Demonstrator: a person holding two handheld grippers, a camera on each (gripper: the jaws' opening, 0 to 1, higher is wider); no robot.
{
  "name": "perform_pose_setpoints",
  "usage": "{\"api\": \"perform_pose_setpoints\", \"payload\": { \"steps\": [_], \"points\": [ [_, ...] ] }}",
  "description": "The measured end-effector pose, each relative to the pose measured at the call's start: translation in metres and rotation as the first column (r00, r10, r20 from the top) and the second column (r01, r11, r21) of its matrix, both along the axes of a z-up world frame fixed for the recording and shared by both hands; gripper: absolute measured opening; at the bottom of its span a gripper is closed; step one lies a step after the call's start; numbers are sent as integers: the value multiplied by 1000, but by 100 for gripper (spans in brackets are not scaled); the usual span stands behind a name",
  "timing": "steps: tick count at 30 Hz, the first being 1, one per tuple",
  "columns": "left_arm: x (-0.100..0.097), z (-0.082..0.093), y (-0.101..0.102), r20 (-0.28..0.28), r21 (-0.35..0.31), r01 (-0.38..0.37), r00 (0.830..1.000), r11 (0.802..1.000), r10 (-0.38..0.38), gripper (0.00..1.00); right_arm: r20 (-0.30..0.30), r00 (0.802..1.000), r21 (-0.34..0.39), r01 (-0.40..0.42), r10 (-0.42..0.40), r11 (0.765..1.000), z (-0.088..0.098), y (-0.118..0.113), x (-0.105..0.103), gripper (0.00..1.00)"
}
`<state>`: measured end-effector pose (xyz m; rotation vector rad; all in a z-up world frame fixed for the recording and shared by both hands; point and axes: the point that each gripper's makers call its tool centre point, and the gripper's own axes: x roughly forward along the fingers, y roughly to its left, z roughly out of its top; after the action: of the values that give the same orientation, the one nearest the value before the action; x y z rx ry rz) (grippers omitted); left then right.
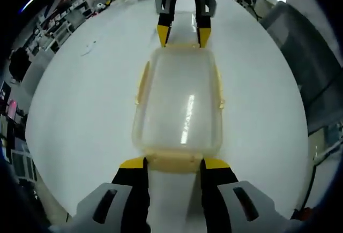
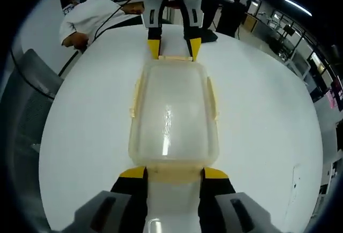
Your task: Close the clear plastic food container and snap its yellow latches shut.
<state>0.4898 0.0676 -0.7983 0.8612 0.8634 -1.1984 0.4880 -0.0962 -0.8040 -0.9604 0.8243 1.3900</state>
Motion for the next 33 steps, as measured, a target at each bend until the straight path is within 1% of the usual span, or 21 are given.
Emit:
{"api": "perform_pose_setpoints", "payload": {
  "steps": [1, 2, 3, 5, 7, 10, 15, 21, 27, 33],
  "points": [
    [-1, 0, 0, -5, -1, -6, 1000, 1000, 6, 35, -1, 1000, 6, -2, 2, 1000, 3, 0, 1, 34],
    [-2, 0, 2, -5, 15, -13, 1000, 1000, 13, 35, -4, 1000, 16, 3, -3, 1000, 7, 1, 1, 34],
    [-1, 2, 2, 3, 17, -13, 1000, 1000, 13, 34, 1, 1000, 24, -5, 5, 1000, 10, 2, 1, 34],
    [-2, 11, 0, 6, 3, -13, 1000, 1000, 13, 34, 0, 1000, 20, -4, 4, 1000, 15, 0, -1, 34],
    [-4, 17, -2, 11, -2, -12, 1000, 1000, 12, 34, 15, 1000, 15, -20, 19, 1000, 21, -3, -2, 34],
    [-8, 24, -7, 20, 10, 0, 1000, 1000, 0, 34, 21, 999, 19, -25, 24, 1000, 28, -6, -5, 34],
    [-7, 38, -13, 34, 3, 1, 999, 1000, -1, 34, 35, 999, 32, -24, 23, 999, 43, -13, -5, 34],
    [-8, 51, -25, 44, 18, 9, 999, 1000, -10, 34, 40, 999, 31, -31, 30, 999, 54, -24, -4, 34],
    [-7, 61, -36, 41, 17, 3, 999, 1000, -3, 34, 44, 999, 35, -32, 31, 999, 67, -35, -4, 34],
    [-5, 71, -50, 56, 6, 3, 998, 1000, -3, 34, 57, 998, 36, -36, 34, 999, 76, -50, -2, 34]
  ]
}}
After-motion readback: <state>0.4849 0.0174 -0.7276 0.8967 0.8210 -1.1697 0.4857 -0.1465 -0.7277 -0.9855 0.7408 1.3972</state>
